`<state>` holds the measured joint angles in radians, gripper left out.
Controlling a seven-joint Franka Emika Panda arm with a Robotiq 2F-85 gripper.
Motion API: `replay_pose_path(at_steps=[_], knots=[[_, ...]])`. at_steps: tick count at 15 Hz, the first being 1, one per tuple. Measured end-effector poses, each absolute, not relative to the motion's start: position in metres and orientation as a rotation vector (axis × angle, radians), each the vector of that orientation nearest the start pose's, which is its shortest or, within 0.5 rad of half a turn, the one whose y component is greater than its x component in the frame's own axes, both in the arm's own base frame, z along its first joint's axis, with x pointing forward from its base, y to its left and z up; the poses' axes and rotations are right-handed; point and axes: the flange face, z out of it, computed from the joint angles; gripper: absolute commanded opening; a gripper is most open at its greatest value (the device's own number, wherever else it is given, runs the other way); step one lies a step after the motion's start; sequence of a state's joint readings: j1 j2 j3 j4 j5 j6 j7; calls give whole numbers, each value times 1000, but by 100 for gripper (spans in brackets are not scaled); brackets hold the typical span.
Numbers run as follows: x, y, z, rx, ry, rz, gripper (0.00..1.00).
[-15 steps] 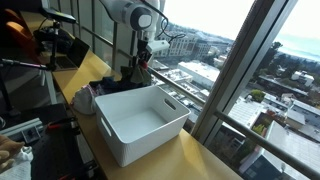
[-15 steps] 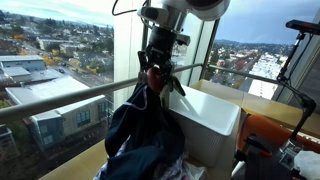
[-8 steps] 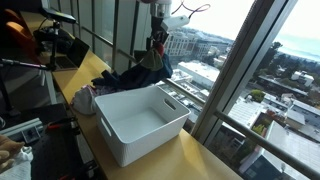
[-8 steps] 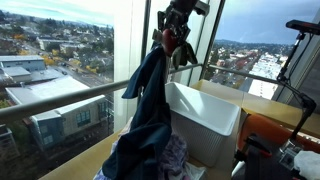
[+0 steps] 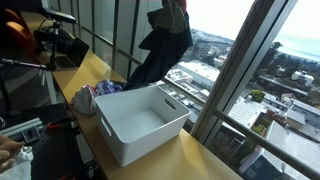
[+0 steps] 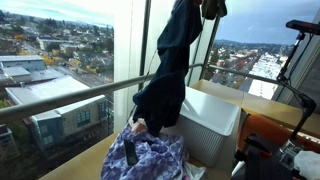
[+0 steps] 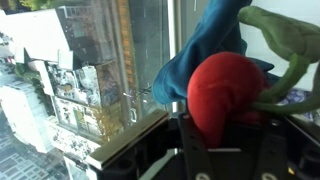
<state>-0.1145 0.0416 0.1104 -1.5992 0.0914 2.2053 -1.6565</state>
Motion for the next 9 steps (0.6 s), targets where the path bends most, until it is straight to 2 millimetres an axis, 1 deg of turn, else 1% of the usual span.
replay_pose_path(at_steps=[3,6,8,9], knots=[[575,-20,728,1846,1882,662,0],[530,-39,798,1830,1813,676,0],[503,-52,835,1834,1778,682,0],[494,-57,847,1837,1765,684,0]])
